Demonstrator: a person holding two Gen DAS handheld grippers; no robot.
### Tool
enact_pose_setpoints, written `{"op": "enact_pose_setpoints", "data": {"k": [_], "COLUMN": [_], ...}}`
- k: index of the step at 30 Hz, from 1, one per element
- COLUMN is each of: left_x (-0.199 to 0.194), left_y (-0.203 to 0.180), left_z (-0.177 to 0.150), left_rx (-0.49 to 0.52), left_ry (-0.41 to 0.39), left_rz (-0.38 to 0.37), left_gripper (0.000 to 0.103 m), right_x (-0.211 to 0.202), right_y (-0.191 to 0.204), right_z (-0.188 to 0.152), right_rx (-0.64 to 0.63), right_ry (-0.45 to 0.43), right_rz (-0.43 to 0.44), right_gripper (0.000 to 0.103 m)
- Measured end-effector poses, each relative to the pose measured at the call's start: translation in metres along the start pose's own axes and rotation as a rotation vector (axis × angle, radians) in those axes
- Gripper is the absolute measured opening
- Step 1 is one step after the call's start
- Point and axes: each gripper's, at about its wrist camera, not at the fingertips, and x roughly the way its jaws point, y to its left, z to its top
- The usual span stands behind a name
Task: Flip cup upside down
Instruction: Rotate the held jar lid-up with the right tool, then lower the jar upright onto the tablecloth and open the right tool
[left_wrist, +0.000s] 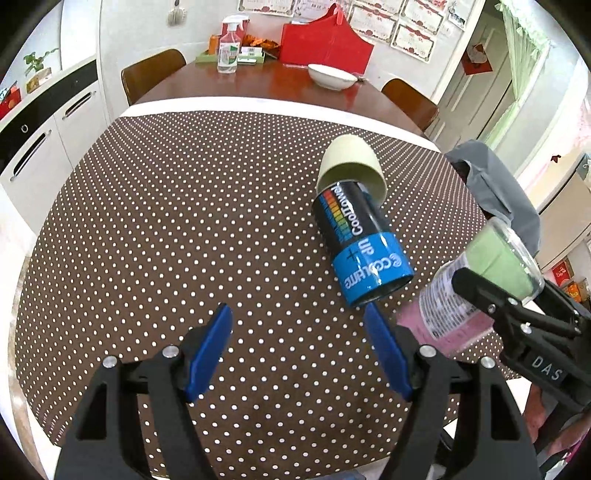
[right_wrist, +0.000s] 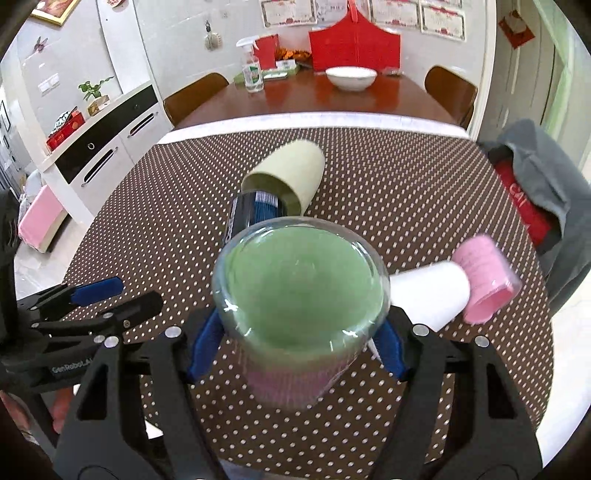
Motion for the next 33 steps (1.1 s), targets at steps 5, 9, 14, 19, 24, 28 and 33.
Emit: {"op": "enact_pose_setpoints", "data": {"k": [5,9,14,19,24,28,33], "left_x": [0.002,0.007,0.013,0.012,0.006,-0.001,-0.011], "left_y": [-0.004,-0.004,-0.003,-0.007,-0.009,-0.011,-0.012], "left_z": [0.006,0.009,0.012,0.011,0.007,0.003,-0.006], "left_rx": [0.001,-0.006,-0.005,0.003,0.005,0.003,-0.008], "left_ry": [-0.002,0.005,0.007,-0.002,-0.013,-0.023,-0.041], "left_rz": [0.004,0.011,0.017,0.023,0.026,0.024,0.022], "left_gripper": [0.073,0.073,0.073,0.073,0.073,0.073,0.073], "right_x": [0.005,0.011,0.014,0.015,0.011,0.005,-0.007], "right_y": [0.002,0.002,0.005,0.001,-0.002,-0.002,-0.004], "right_z": [0.006,0.006,0.002,0.0,-0.004,-0.009,-0.017], "right_rx": [-0.027,-0.035,-0.041,-0.001,0.019,0.027,0.036], "right_ry": [-0.008,0.008,0.016,0.055,0.059,0.058,0.051], "right_rz": [-0.018,-0.014,-0.013,0.077,0.097,0.117,0.147], "right_gripper": [0.069,0.069,0.07,0.078,0.078,0.078,0.078]}}
